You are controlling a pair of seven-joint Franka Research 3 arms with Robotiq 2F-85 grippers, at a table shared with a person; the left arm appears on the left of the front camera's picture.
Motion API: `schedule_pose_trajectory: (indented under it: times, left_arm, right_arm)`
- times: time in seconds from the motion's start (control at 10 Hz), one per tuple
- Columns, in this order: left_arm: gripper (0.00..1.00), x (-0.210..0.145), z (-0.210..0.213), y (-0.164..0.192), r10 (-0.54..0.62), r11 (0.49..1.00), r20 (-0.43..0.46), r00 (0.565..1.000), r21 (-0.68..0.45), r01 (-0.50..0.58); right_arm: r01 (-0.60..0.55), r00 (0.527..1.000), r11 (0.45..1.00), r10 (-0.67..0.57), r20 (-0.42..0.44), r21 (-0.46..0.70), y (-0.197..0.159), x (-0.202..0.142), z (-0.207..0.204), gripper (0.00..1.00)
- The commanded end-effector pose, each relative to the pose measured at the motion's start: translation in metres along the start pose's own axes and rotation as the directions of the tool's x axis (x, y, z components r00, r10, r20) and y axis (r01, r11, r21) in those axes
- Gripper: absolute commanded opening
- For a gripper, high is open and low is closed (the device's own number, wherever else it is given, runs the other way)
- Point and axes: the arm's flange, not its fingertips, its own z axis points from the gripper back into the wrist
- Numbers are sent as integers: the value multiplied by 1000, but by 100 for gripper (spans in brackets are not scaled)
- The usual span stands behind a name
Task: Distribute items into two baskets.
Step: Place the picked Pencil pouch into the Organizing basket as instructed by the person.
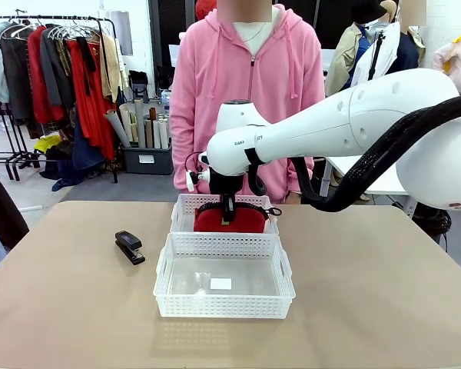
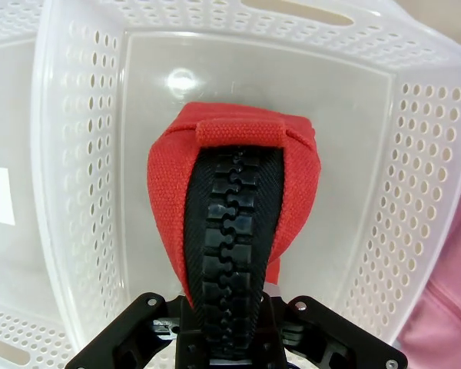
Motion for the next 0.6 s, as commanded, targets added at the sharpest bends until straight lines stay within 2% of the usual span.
schedule_pose_trajectory:
  times: [0.0,0.1,0.2,0.5]
  left_arm:
    - [100,0,0,0,-2,1000,2,1000,-1,2]
    - [100,0,0,0,-2,1000,2,1000,-1,2]
    - [100,0,0,0,-2,1000,2,1000,-1,2]
    - [100,0,0,0,-2,1000,2,1000,-1,2]
  right_arm:
    - [32,999,999,-32,-6,-3,-6,6,-1,0]
    - [32,999,999,-32,-3,-5,-6,6,0,0]
    - [32,999,999,-32,3,2,-6,5,0,10]
    - [34,999,999,-34,15,12,-8,4,1,67]
